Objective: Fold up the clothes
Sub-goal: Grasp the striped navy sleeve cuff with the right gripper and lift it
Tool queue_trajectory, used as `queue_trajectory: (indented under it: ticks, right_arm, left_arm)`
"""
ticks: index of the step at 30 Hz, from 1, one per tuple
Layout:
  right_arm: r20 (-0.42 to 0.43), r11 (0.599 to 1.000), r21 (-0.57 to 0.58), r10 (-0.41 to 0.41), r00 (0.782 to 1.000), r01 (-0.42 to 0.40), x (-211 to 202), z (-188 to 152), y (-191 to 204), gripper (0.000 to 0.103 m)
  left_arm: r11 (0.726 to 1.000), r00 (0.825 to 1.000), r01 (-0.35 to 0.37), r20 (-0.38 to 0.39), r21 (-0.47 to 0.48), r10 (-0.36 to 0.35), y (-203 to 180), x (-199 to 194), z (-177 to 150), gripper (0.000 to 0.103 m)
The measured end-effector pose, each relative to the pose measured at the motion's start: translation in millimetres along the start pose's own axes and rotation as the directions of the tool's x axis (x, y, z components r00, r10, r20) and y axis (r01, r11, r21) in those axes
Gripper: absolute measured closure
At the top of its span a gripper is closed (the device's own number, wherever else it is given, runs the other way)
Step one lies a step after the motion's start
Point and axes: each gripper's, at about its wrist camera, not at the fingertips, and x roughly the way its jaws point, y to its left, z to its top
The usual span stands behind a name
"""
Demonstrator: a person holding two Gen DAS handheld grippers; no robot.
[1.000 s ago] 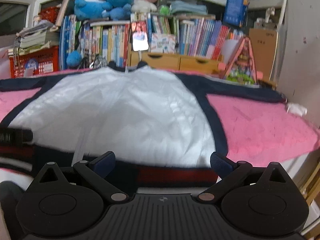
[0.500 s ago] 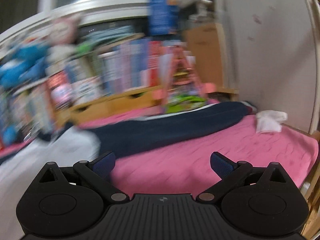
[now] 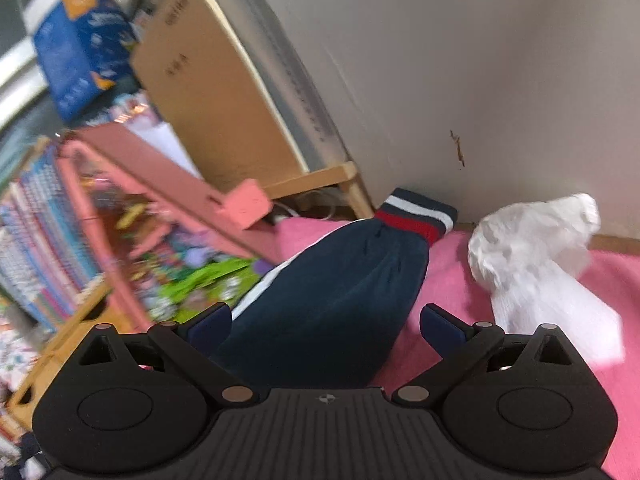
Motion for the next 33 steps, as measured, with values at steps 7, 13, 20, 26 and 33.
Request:
queue_trajectory:
  ticks: [7,13,20,26,33]
  right_arm:
    - [-0.008,0.993,-0.057,-0.102,0.995,0.101,48.8,5.7,7.2,0.003]
    - [-0.022,0.987,-0.104,-0.124,0.992,0.121,56.9,7.1,18.1,0.082]
    - [0.011,0.991,-0.098,0.094,0.996,-0.092,3.1,8.2,50.4,0.095]
    - [0.008,0.891,-0.276,0.376,0.927,-0.360,-77.3,-20.6,148.7,0.096]
    - [-0.346,0.416,-0.623,0.613,0.710,-0.662,-156.4,-178.3,329.9,0.094]
  left_arm:
    - [1.000,1.000,-0.005,0.000,-0.001,0.005,0.1,2.1,1.3,0.000]
    - [1.000,1.000,-0.006,0.000,-0.002,0.006,0.0,2.3,2.0,0.000]
    - [1.000,1.000,-0.005,0.004,-0.008,0.005,1.2,1.9,1.2,0.000]
    - [1.000,1.000,0.002,0.012,-0.024,-0.002,3.0,1.6,1.3,0.000]
    - [0.998,0.999,0.033,0.031,-0.059,-0.031,9.7,-0.7,-0.9,0.000]
